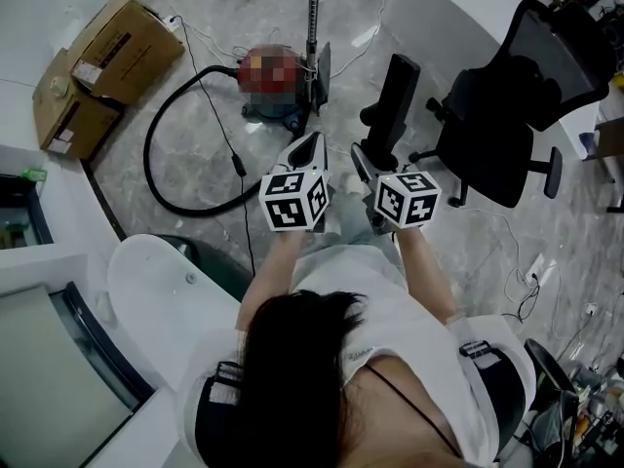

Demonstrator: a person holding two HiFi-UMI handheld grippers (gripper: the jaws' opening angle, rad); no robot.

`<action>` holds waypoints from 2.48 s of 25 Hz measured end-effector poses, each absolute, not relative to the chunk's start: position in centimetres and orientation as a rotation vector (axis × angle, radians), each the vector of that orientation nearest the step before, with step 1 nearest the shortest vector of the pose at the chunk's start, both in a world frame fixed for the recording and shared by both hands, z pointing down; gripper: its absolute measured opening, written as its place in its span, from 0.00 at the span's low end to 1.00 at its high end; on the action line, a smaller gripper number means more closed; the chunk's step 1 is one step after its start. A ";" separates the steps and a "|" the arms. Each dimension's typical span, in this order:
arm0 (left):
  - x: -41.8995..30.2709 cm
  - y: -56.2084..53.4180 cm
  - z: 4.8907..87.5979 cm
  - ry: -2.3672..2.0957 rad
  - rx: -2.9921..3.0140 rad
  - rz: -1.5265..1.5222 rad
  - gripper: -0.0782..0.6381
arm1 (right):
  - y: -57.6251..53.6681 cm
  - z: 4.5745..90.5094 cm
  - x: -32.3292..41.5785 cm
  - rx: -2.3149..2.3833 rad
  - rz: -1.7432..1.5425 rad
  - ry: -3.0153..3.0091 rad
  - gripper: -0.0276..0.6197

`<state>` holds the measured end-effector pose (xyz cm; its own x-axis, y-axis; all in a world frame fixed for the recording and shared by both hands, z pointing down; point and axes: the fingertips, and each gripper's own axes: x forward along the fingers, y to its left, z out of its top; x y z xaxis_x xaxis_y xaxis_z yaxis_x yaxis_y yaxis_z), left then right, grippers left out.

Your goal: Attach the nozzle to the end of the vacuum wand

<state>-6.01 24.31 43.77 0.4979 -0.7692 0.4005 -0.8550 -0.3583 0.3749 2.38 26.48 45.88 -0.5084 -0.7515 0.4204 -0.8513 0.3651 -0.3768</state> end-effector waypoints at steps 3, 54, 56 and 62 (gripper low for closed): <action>-5.9 23.9 43.9 -1.328 2.202 0.215 0.11 | 26.2 45.9 2.4 1.455 0.842 -2.442 0.18; -0.5 5.3 44.3 -1.416 2.145 0.247 0.11 | 7.0 47.1 6.5 1.279 0.818 -2.461 0.18; -0.1 4.7 44.4 -1.420 2.143 0.248 0.11 | 6.3 47.2 6.8 1.273 0.815 -2.465 0.18; 1.2 3.2 44.7 -1.427 2.138 0.259 0.11 | 4.7 47.4 8.0 1.260 0.821 -2.471 0.18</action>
<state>1.18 3.23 44.73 0.4176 -0.7917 0.4460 -0.8980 -0.2846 0.3356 7.96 4.74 47.42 -0.5956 -0.6626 0.4542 -0.8026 0.4680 -0.3698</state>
